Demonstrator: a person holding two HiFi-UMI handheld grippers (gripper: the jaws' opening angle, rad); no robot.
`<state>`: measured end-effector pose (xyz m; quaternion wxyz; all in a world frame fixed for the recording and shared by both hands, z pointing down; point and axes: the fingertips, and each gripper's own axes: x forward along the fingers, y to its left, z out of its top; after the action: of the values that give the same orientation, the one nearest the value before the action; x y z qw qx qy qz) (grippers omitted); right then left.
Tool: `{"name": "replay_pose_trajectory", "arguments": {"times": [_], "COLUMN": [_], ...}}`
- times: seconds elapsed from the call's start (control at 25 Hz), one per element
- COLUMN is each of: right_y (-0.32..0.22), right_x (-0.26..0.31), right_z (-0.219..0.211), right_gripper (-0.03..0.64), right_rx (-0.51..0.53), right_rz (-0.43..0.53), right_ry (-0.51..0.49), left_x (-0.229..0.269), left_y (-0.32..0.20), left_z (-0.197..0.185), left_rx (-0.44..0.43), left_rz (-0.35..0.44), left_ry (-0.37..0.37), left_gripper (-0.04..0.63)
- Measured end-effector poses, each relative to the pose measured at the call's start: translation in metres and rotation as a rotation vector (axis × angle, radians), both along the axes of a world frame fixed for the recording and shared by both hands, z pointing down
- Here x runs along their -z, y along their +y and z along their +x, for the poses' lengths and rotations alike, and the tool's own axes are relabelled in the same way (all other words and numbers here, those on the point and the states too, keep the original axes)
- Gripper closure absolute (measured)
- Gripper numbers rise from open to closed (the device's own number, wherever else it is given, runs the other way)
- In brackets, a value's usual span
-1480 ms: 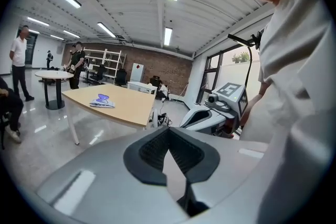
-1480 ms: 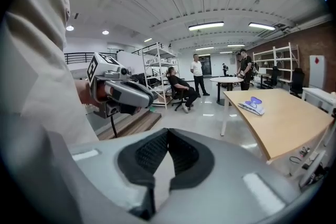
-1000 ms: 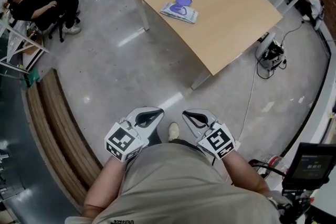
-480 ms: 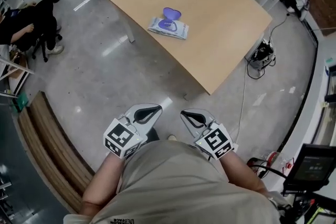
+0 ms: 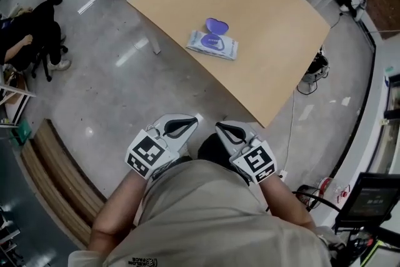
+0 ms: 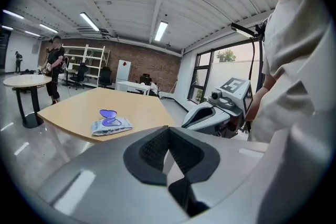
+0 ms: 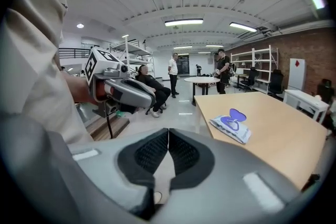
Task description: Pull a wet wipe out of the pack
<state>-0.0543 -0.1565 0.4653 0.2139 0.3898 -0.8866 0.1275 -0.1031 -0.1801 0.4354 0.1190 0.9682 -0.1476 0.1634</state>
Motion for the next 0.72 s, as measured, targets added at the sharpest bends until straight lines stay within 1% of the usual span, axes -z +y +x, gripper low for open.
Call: {"name": "replay_pose_trajectory", "arguments": {"times": [0.12, 0.32, 0.48, 0.72], "right_y": [-0.023, -0.068, -0.12, -0.2], "right_x": [-0.007, -0.024, -0.038, -0.072], "right_z": [0.0, 0.02, 0.043, 0.091], "right_gripper": [0.612, 0.602, 0.601, 0.6], "right_rx": [-0.023, -0.05, -0.037, -0.038], "right_rz": [-0.011, -0.026, -0.021, -0.048], "right_ry": [0.018, 0.043, 0.088, 0.148], "left_x": [-0.012, -0.031, -0.046, -0.08], "left_y": [-0.025, -0.071, -0.12, -0.197], "left_z": [0.0, 0.013, 0.028, 0.059], "left_rx": [0.002, 0.004, 0.026, 0.046], "left_rz": [-0.029, -0.032, -0.031, -0.032], "left_ry": [-0.001, -0.028, -0.074, -0.174], "left_gripper": [0.591, 0.59, 0.591, 0.589]}}
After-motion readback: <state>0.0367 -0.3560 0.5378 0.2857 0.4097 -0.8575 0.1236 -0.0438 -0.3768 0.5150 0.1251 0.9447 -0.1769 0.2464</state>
